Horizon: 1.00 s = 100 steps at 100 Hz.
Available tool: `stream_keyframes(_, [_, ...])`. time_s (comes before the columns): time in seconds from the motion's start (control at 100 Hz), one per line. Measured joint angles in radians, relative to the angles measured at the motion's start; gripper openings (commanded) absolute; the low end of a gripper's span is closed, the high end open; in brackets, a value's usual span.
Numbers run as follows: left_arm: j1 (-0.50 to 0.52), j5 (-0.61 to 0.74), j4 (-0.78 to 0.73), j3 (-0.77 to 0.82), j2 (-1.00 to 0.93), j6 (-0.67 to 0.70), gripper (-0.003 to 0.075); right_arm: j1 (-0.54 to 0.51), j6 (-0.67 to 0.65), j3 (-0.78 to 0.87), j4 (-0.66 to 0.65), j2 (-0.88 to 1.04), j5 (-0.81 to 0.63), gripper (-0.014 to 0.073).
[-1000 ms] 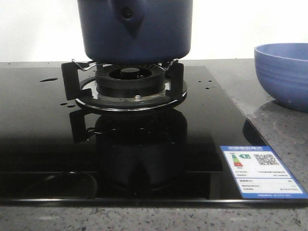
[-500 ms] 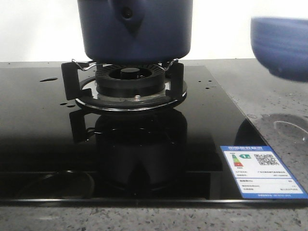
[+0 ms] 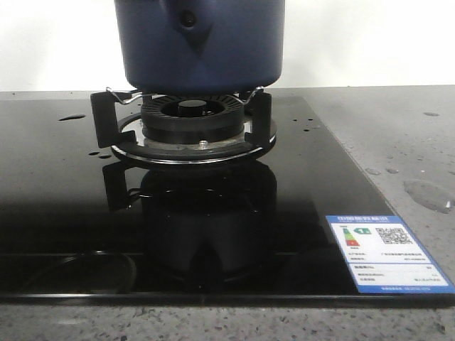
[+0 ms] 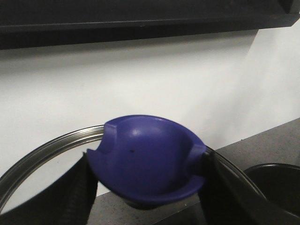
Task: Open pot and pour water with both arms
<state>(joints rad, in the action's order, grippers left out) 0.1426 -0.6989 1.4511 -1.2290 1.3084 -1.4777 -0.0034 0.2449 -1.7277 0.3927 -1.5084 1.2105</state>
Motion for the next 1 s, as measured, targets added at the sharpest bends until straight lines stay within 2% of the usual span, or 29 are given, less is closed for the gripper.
stream_keyframes(0.29, [0.000,0.021,0.000,0.000,0.000,0.000,0.0348,0.167,0.000,-0.149,0.036,-0.124,-0.045,-0.0046])
stream_keyframes(0.53, [0.000,0.036,0.003,0.000,0.000,0.000,0.0348,0.254,0.004,-0.178,0.077,-0.203,-0.224,-0.0046])
stream_keyframes(0.7, [0.000,0.044,0.006,0.000,0.000,0.000,0.0348,0.282,0.057,-0.178,0.083,-0.243,-0.312,-0.0046])
stream_keyframes(0.86, [0.000,0.044,0.006,0.000,0.000,0.000,0.0348,0.297,0.148,-0.108,0.116,-0.249,-0.454,-0.0046])
stream_keyframes(1.0, [0.000,0.044,0.006,0.000,0.000,0.000,0.0348,0.309,0.288,0.022,0.196,-0.224,-0.617,-0.0046])
